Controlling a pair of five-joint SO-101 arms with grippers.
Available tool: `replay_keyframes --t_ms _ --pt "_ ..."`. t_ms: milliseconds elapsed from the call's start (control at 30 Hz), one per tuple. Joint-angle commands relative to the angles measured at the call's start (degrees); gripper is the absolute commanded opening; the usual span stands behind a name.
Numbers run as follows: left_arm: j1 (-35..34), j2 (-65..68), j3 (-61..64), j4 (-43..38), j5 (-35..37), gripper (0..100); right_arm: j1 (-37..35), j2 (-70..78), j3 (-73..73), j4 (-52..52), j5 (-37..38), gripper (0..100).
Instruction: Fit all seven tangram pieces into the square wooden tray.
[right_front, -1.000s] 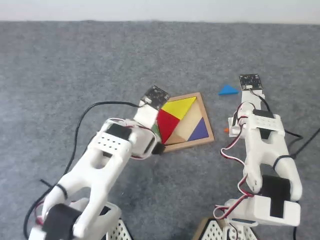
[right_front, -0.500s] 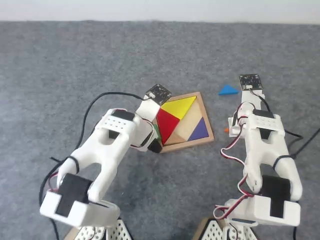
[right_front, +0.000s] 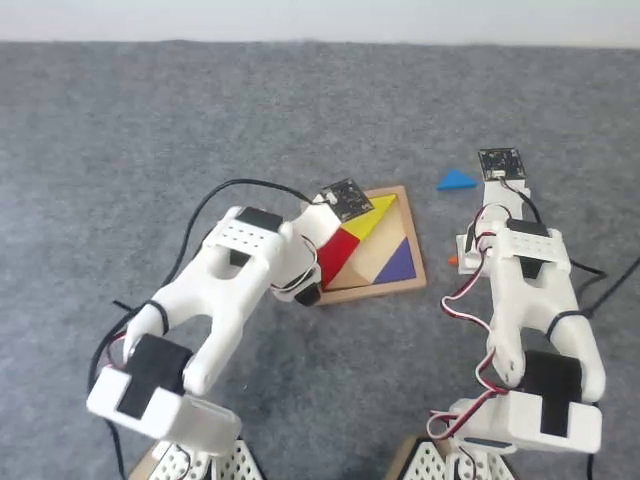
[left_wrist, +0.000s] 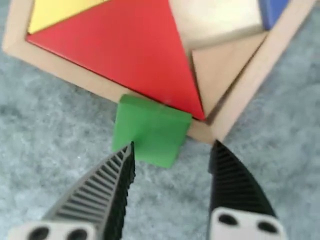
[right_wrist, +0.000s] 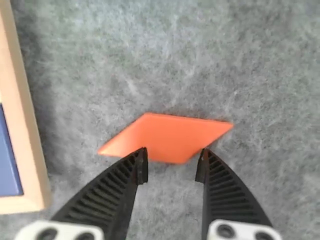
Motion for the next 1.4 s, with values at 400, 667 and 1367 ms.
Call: replay_keyframes --t_ms 400,667,1367 --pt "-0.44 -8.97 6.37 -1.67 -1.23 21 0.31 -3.56 -0.35 -1.36 0.18 16.5" --pt "-2.73 -24.7 13.23 -3.52 2.73 25 0.31 -3.65 -0.35 -1.36 0.18 16.5" --pt "-1.85 -8.88 8.75 -7.82 -12.75 34 -12.7 -0.13 -2.2 -8.22 0.35 16.5"
